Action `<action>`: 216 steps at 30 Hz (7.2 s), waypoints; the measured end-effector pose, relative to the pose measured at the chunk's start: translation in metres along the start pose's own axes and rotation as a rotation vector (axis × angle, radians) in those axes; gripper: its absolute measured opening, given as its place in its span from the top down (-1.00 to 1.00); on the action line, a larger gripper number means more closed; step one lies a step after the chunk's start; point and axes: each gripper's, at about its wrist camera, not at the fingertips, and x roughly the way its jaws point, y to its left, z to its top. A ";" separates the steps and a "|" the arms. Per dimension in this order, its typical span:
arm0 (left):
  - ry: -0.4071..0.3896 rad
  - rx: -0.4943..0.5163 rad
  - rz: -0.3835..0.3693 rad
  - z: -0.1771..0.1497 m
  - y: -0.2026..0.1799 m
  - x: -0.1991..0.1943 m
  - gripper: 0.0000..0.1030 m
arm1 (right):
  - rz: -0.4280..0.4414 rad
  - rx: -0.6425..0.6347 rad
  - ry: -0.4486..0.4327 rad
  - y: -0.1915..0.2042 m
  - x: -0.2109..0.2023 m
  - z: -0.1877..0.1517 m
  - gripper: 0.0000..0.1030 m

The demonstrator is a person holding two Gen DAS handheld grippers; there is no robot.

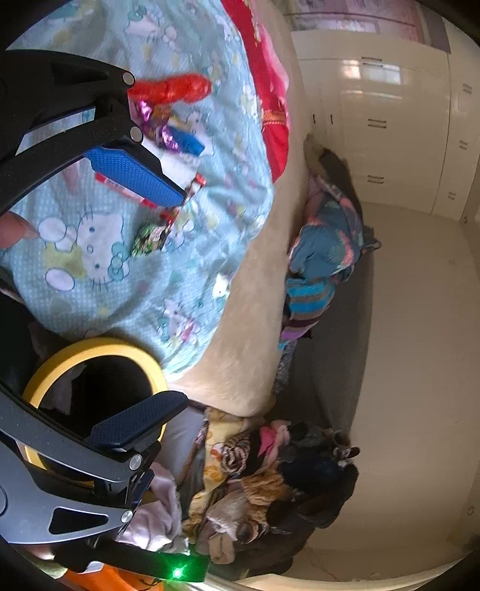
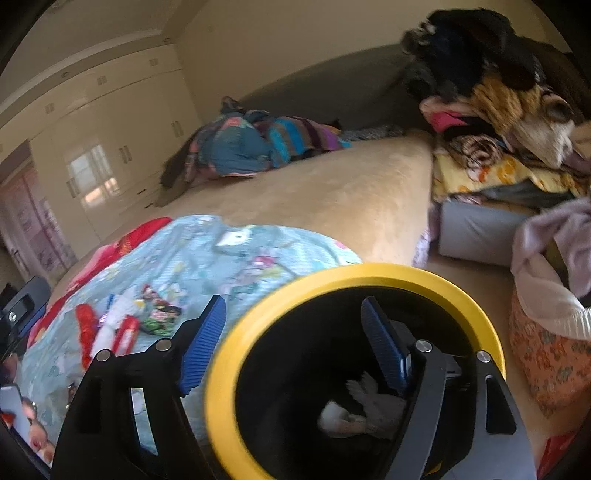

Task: Collect trash
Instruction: 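Open the right tool over the bin and drop the mesh sleeve, then grasp the chocolate wrapper with left tool while right grasps red candy tube, then carry the chocolate wrapper and red candy tube over the yellow bin with both tools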

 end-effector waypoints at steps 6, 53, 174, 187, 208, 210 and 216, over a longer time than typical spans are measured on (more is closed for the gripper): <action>-0.035 -0.036 0.033 0.004 0.017 -0.017 -0.79 | 0.063 -0.052 -0.033 0.027 -0.013 0.005 -0.54; -0.100 -0.178 0.309 -0.006 0.136 -0.088 -0.79 | 0.329 -0.318 0.013 0.168 0.002 -0.012 -0.75; 0.165 -0.182 0.035 -0.035 0.102 -0.063 0.56 | 0.453 -0.143 0.226 0.108 0.054 -0.005 0.48; 0.166 -0.132 -0.027 -0.028 0.068 -0.052 0.56 | 0.389 -0.069 0.181 0.066 0.044 0.009 0.48; 0.180 -0.003 -0.166 -0.020 0.000 -0.025 0.56 | 0.265 0.029 0.115 -0.001 0.030 0.025 0.48; 0.182 0.010 -0.178 -0.020 -0.007 -0.023 0.56 | 0.254 0.038 0.110 -0.007 0.029 0.026 0.48; 0.195 0.044 -0.211 -0.022 -0.025 -0.016 0.56 | 0.219 0.063 0.101 -0.023 0.028 0.028 0.48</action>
